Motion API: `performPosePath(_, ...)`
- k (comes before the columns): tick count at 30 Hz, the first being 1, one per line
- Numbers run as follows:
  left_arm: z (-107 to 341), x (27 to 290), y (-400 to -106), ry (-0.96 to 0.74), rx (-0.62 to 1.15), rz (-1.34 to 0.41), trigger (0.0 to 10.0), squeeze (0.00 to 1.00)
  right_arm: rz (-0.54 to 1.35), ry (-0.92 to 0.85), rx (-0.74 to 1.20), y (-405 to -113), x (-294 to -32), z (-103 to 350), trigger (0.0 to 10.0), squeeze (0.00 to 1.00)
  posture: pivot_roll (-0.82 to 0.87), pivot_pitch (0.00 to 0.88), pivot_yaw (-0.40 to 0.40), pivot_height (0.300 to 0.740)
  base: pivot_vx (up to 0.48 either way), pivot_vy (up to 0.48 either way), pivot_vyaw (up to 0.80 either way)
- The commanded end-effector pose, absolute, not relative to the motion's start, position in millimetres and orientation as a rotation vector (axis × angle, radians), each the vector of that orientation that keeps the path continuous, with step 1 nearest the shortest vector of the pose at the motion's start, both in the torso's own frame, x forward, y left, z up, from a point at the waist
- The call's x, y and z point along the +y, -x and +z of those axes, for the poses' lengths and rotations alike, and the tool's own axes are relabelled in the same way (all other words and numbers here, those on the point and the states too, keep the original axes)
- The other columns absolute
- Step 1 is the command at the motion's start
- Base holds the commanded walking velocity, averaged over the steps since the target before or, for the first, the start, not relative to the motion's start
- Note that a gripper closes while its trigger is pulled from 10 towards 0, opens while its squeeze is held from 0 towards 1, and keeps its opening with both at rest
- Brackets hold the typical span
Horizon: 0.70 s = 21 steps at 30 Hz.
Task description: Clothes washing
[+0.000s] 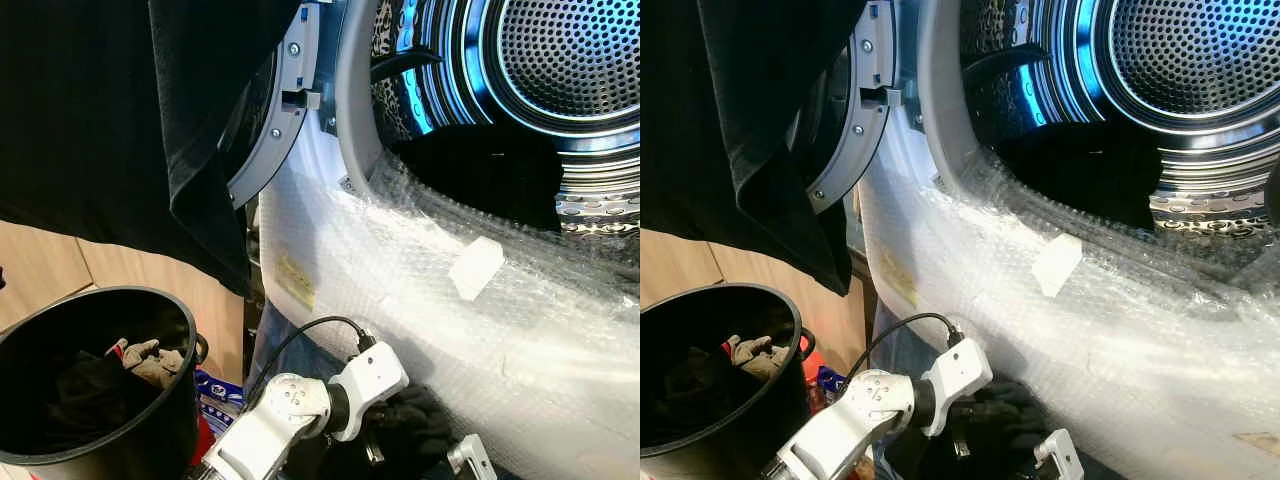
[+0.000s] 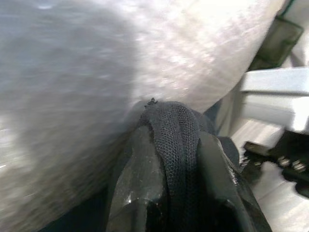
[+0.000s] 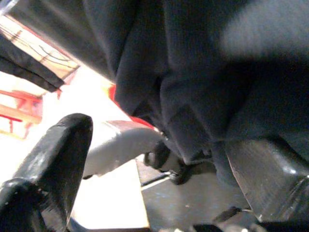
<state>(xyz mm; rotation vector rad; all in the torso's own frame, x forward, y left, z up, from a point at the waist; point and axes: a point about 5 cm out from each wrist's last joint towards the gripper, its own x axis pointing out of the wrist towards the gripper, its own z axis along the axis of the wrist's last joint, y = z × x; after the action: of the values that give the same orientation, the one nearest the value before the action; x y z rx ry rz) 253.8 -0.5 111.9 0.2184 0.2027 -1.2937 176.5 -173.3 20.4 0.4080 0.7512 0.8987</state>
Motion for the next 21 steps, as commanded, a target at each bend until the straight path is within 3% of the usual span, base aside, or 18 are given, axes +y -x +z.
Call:
performPosePath(1,116.9,-8.5,-247.1,-0.224,0.176,-1.347,0.0,0.0,0.863,-0.362,0.726,-184.8,-173.7,22.1,10.0,0.0,0.03,0.0,-0.131,0.74,0.0,0.0,0.0)
performPosePath(7,116.1,-9.1,-242.7,-0.22,0.184,-1.361,0.0,0.0,0.647,-0.329,0.711,-208.1,-180.0,13.6,10.0,0.0,0.03,0.0,-0.125,0.74,0.0,0.0,0.0)
performPosePath(14,116.5,-10.1,-244.2,-0.218,0.175,-1.338,0.0,0.0,0.708,-0.365,0.722,-205.8,-173.5,19.2,10.0,0.0,0.04,0.0,-0.127,0.74,0.0,0.0,0.0)
performPosePath(21,116.9,-11.9,-240.0,-0.195,0.185,-1.357,0.0,0.0,0.579,-0.336,0.729,-209.7,-174.1,4.2,10.0,0.0,0.04,0.0,-0.127,0.74,0.0,0.0,0.0)
